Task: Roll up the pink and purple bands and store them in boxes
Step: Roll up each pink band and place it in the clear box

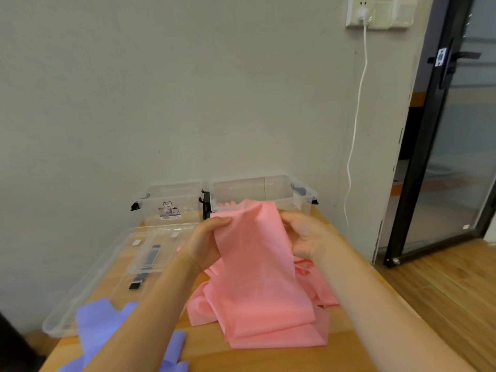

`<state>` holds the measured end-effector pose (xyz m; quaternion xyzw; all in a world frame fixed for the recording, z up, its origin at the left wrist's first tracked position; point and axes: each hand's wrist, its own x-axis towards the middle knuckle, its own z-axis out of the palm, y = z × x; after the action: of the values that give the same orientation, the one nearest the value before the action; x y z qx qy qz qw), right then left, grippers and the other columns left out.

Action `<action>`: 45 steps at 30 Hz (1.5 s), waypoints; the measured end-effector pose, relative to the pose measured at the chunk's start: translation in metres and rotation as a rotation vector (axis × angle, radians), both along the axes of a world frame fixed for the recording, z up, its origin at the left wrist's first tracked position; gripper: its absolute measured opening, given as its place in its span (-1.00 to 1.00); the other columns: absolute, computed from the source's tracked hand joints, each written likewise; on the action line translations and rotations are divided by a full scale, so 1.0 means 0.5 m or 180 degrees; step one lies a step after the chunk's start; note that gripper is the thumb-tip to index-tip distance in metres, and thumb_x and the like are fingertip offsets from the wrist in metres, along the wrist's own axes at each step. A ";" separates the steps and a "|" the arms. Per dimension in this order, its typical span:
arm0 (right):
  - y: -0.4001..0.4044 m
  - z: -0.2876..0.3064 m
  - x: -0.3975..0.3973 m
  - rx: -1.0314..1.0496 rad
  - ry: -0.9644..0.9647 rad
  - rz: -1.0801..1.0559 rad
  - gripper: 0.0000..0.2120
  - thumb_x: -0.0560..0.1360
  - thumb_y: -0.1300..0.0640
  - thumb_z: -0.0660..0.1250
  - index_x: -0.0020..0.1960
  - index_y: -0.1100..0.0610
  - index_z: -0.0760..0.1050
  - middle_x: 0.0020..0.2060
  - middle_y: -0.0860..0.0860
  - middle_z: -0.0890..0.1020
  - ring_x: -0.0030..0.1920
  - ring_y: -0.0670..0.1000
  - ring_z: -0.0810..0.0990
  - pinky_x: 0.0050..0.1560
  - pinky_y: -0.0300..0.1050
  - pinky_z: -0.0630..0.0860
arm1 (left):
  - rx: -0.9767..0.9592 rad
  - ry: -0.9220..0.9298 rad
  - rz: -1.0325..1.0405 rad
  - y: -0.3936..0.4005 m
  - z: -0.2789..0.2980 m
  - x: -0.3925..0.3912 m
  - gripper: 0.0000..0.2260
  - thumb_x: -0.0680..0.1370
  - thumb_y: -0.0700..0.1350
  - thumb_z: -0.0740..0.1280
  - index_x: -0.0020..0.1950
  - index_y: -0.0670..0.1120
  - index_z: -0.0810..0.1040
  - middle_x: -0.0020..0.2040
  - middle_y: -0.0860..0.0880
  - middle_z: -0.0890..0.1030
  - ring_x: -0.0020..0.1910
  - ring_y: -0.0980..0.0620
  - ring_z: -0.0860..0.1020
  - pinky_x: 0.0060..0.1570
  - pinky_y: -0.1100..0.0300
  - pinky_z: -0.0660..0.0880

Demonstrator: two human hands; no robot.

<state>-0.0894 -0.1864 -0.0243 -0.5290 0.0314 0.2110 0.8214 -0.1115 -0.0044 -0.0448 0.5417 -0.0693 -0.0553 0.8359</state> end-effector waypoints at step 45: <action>0.005 -0.046 -0.049 -0.0387 -0.2585 -0.0660 -0.56 0.22 0.35 0.40 0.00 -0.05 0.52 -0.33 0.00 0.33 -0.29 -0.06 0.37 -0.26 -0.31 0.38 | -0.0660 0.0501 -0.1012 0.014 -0.092 -0.008 -0.26 0.16 0.13 0.59 0.21 -0.25 0.55 0.13 -0.28 0.57 0.07 -0.19 0.58 0.07 -0.02 0.52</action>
<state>-0.1140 -0.1839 -0.0474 -0.6107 -0.2294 -0.1006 0.7513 -0.1157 0.0027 -0.0908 0.4290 -0.0937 -0.2213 0.8707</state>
